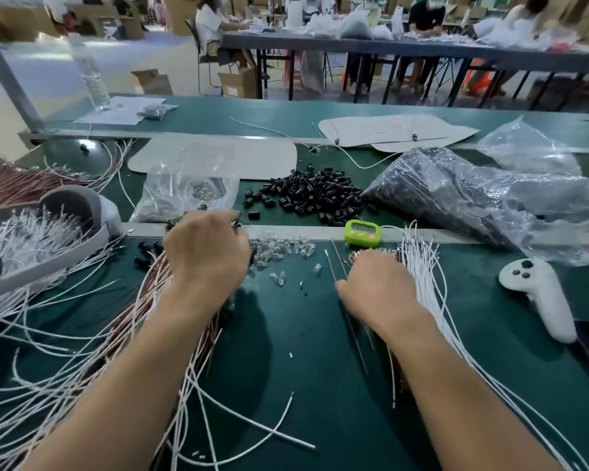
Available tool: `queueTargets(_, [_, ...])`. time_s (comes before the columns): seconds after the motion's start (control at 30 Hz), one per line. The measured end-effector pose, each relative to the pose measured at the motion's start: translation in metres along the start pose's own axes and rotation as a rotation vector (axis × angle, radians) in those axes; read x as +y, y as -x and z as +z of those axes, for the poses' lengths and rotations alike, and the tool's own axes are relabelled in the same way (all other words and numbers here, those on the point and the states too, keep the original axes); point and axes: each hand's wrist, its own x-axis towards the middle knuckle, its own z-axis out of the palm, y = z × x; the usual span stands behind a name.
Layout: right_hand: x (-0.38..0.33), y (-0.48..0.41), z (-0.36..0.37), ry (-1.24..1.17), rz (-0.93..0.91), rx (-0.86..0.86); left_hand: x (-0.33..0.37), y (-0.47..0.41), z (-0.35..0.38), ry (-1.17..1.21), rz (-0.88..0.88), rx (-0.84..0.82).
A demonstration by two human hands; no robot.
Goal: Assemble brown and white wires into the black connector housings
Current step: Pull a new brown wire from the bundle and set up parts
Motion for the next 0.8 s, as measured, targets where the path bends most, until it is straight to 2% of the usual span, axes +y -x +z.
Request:
queueTargets(0.07, [0.001, -0.002, 0.004, 0.011, -0.009, -0.033, 0.025, 0.002, 0.013, 0.057, 0.028, -0.079])
queueTargets(0.23, [-0.001, -0.008, 0.007, -0.015, -0.064, -0.055, 0.072, -0.007, 0.050, 0.087, 0.096, -0.398])
queueTargets(0.33, [0.002, -0.011, 0.007, -0.005, -0.082, -0.091, 0.084, -0.024, 0.070, 0.240, 0.183, -0.727])
queueTargets(0.4, [0.003, -0.014, 0.009, -0.018, -0.048, -0.082, 0.093, -0.034, 0.079, 0.343, 0.230, -0.852])
queueTargets(0.5, [0.005, -0.016, 0.014, -0.022, -0.028, -0.054, 0.105, -0.045, 0.097, 0.346, 0.279, -0.816])
queueTargets(0.63, [0.006, -0.014, 0.019, -0.069, -0.008, -0.024, 0.108, -0.059, 0.119, 0.151, 0.352, -0.877])
queueTargets(0.8, [0.006, -0.012, 0.024, -0.421, 0.098, 0.131, 0.113, -0.071, 0.135, 0.138, 0.371, -0.827])
